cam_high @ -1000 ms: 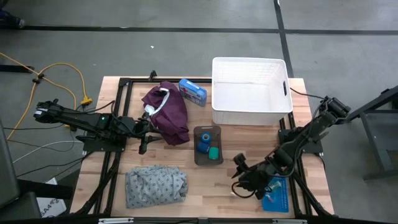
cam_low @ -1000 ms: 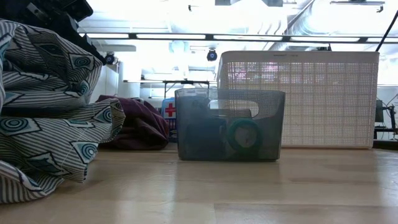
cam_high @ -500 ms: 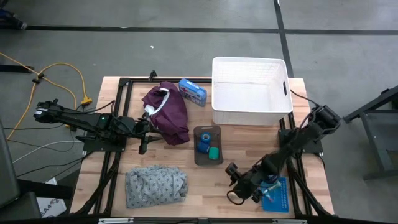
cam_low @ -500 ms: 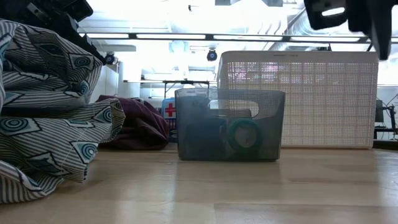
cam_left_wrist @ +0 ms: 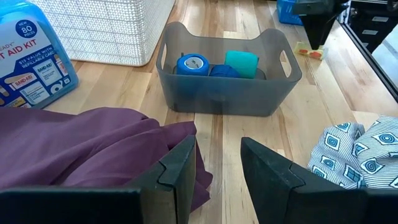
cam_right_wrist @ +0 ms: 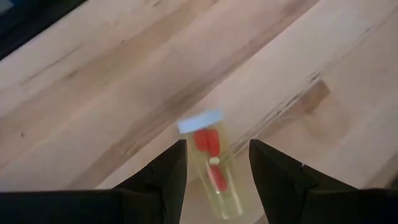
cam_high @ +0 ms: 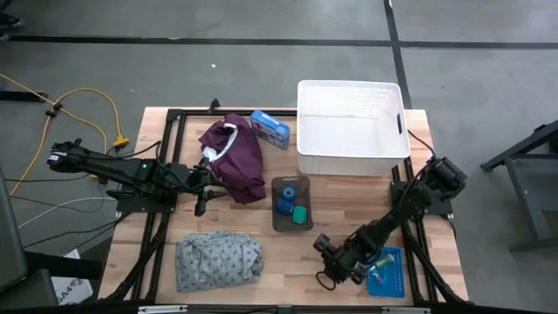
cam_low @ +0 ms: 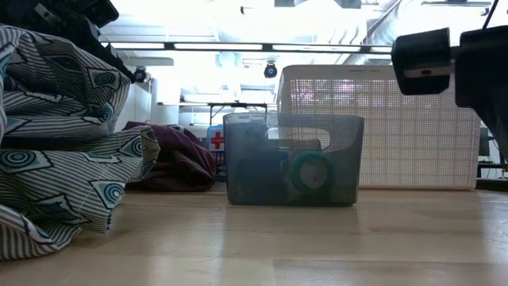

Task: Pick & Place Medicine items
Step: Put the yellow pill bottle into the blue bin

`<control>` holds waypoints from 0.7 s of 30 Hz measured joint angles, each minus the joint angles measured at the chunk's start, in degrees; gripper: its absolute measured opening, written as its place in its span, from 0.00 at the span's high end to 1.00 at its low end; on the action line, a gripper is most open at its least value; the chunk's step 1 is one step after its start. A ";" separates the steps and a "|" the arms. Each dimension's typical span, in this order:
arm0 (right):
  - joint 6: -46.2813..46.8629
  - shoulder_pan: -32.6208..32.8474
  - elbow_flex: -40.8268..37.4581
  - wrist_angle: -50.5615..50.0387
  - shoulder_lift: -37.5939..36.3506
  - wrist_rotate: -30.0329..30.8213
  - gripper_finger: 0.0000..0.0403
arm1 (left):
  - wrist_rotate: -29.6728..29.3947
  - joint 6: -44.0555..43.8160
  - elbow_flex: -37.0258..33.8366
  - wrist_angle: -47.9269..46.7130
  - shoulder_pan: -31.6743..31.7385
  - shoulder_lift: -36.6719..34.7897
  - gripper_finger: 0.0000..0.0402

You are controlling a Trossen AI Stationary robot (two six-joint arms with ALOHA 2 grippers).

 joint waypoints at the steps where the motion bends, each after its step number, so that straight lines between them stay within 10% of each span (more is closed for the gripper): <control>1: -0.01 0.00 0.00 0.14 0.16 0.02 0.60 | 0.00 -0.01 0.00 0.00 0.00 0.00 0.69; 21: -0.20 0.24 0.00 -0.23 2.82 -0.45 0.60 | 0.00 0.00 0.00 0.00 0.02 0.00 0.69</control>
